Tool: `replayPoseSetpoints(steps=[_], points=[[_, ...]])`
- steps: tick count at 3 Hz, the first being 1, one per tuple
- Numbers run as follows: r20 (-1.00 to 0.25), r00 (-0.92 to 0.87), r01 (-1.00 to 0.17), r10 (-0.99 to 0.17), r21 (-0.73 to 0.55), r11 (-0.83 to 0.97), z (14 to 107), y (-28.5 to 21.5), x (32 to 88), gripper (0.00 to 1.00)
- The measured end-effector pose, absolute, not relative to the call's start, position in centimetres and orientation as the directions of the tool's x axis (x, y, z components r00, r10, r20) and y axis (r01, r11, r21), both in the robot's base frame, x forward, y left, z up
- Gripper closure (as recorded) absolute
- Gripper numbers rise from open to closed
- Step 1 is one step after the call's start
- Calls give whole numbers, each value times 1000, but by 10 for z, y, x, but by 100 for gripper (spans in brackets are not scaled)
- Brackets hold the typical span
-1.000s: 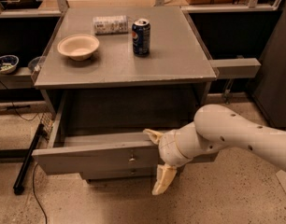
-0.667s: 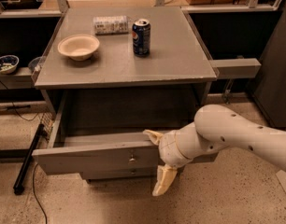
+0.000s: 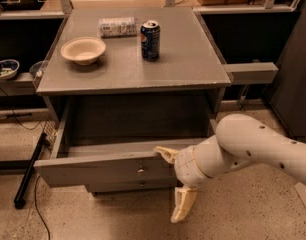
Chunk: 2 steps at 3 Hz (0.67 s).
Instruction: Open top drawer
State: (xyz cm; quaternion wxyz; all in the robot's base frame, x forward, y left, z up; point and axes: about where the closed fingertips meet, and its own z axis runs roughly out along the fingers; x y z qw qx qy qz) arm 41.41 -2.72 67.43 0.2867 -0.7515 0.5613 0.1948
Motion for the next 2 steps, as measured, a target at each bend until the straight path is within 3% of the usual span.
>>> replayPoseSetpoints(steps=[2], points=[[-637,315,-949,-704,-208,-237,679,-37,392,0]])
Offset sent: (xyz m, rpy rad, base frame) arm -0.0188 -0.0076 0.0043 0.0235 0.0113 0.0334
